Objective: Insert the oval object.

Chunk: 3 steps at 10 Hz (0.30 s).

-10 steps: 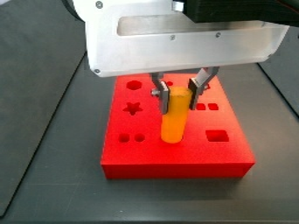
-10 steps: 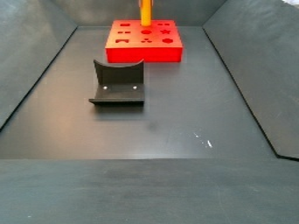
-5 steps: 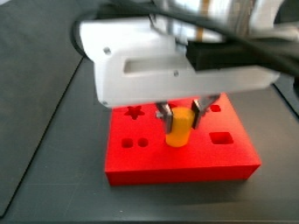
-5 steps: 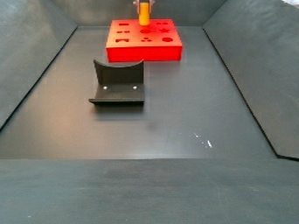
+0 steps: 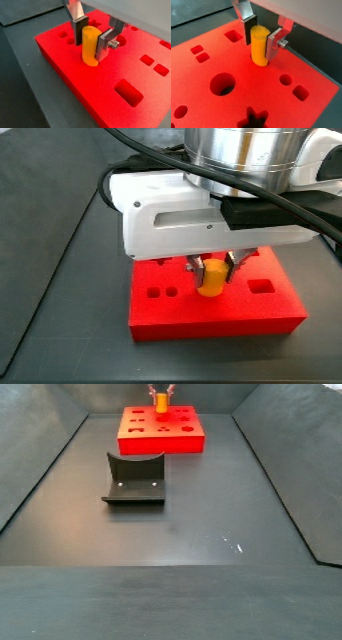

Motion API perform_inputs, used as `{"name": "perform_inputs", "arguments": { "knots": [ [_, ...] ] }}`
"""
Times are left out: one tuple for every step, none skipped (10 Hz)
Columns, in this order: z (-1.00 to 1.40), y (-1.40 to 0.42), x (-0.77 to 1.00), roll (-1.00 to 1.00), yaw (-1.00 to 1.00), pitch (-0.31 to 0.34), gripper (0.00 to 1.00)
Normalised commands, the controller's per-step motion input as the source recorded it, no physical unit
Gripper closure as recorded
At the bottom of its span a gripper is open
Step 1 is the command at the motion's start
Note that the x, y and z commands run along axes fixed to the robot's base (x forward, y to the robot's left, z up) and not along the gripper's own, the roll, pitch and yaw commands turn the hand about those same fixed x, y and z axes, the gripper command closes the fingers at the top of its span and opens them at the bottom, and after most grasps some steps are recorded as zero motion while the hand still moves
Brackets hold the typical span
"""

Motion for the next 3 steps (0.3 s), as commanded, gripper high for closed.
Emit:
{"name": "perform_inputs", "arguments": {
  "knots": [
    [-0.29,0.19,-0.24,0.02,-0.2,0.004,1.0],
    [0.0,0.0,0.0,0.01,0.0,0.0,1.0],
    [0.0,0.0,0.0,0.0,0.0,0.0,1.0]
  ]
}}
